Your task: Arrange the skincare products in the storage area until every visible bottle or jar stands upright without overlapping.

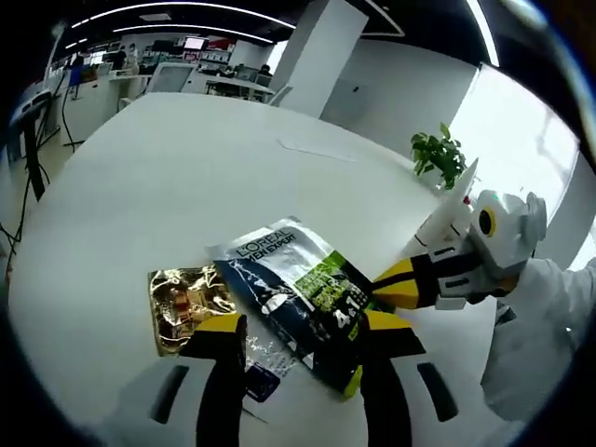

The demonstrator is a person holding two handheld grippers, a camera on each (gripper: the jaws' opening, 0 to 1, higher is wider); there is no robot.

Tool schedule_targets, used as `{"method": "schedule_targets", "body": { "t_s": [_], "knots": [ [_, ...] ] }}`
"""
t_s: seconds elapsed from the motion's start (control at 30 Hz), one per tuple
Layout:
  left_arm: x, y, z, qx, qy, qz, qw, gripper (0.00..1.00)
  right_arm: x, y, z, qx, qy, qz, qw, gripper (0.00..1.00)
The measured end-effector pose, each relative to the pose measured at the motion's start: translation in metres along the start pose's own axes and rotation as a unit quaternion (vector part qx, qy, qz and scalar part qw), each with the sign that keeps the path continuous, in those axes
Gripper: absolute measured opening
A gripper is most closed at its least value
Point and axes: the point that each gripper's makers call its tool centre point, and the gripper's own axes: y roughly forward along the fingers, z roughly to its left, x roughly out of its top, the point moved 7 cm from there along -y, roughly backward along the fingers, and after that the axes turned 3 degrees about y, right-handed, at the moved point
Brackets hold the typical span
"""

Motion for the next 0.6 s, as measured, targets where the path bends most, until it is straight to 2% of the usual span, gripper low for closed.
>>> {"method": "schedule_targets", "body": {
  "t_s": [0.17, 0.33, 0.47, 0.6],
  "knots": [
    [0.001, 0.008, 0.008, 0.009, -0.015, -0.002, 0.9998, 0.40, 0.000, 0.000, -0.001, 0.001, -0.007, 0.001, 1.0000, 0.00],
    [0.002, 0.013, 0.011, 0.000, -0.029, -0.003, 0.9996, 0.35, 0.000, 0.001, -0.002, 0.003, -0.014, 0.002, 0.9999, 0.00],
    [0.000, 0.014, 0.012, -0.003, -0.038, -0.002, 0.9993, 0.24, 0.001, 0.001, -0.002, 0.004, -0.025, 0.005, 0.9997, 0.00],
    [0.000, 0.013, -0.002, -0.025, -0.050, -0.006, 0.9984, 0.18, 0.001, 0.002, -0.003, 0.005, -0.027, 0.006, 0.9996, 0.00]
  ]
}}
